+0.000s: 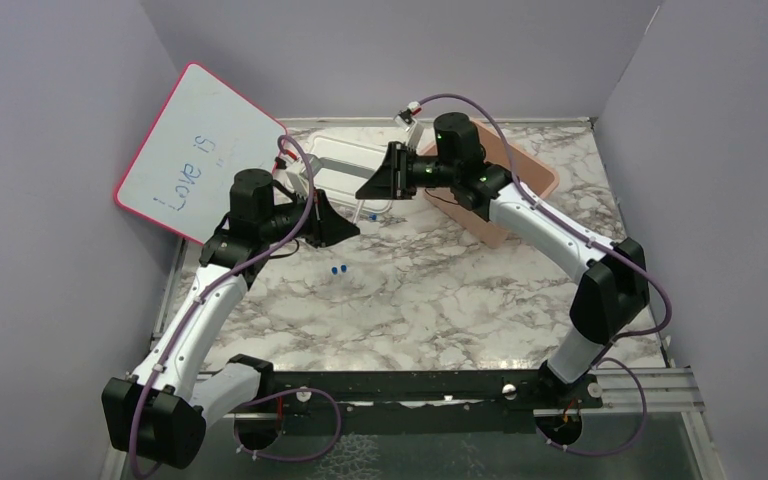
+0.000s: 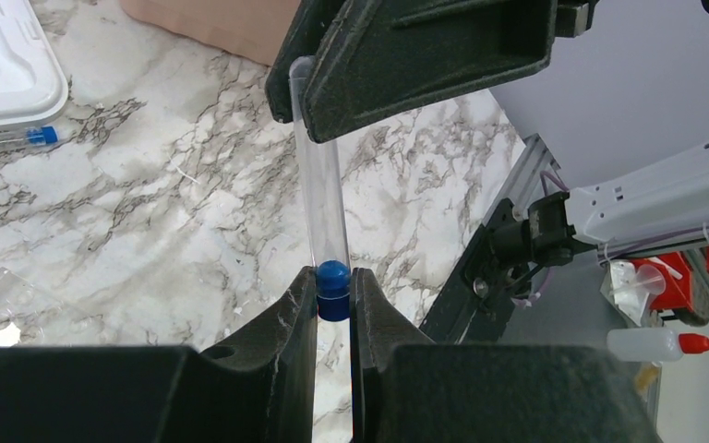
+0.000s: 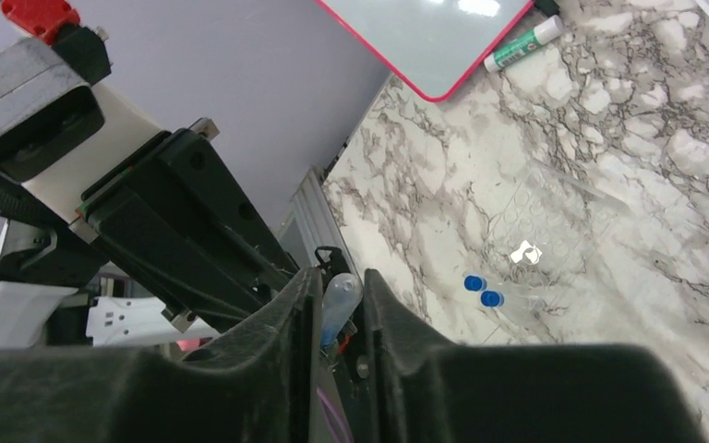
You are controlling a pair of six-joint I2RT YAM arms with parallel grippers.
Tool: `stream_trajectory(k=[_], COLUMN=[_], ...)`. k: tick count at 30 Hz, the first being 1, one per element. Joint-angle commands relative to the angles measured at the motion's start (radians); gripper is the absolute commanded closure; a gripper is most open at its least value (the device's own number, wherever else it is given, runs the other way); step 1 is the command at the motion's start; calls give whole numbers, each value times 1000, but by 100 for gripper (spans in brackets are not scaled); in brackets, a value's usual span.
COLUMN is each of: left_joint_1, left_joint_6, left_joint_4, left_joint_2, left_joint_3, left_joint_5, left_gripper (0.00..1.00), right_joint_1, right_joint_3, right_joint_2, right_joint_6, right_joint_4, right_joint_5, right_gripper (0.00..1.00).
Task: Organize the chemistry lab equipment
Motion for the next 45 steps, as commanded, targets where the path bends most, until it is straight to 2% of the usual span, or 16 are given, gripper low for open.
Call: stream_trajectory(k=[1, 3, 5, 8, 11, 13, 15, 20, 26, 33, 40, 45], left_joint_1=[-5, -5, -5, -6, -5, -5, -7, -10, -16, -72, -119, -124], left_joint_6=[17, 5, -26, -132, -287, -412, -509, -565, -663, -662, -672, -672], left_joint_4=[11, 12, 23, 100, 226, 328, 407, 444, 546, 584, 624, 636], left_joint_2=[-22, -26, -30, -49, -85, -106, -123, -165, -168, -163, -170, -167], left_joint_3=[36, 39, 45, 32, -12, -61, -110, -176, -230, -235, -262, -266], left_joint_5=[32, 28, 12, -11, -94, -152, -209, -337, -366, -461, -575, -587], left_gripper=[97, 92, 74, 53, 39, 33, 32, 26, 27, 30, 45, 54], right_joint_1=[-3, -3, -5, -5, -6, -5, -5, -7, -7, -6, -6, -7], right_joint_3=[8, -25, -87, -197, -281, -330, -360, -402, -400, -404, -416, -417], right_joint_2=[6, -7, -35, -83, -119, -137, -148, -168, -168, -143, -125, -125], right_joint_6=[60, 112, 212, 373, 515, 601, 668, 787, 859, 906, 928, 918], right_joint_4=[62, 98, 206, 380, 509, 588, 635, 688, 629, 589, 599, 584], right_joint_5=[-81, -76, -53, 4, 93, 153, 206, 319, 383, 379, 352, 345], right_gripper=[78, 83, 87, 89, 89, 90, 90, 90, 90, 90, 90, 91])
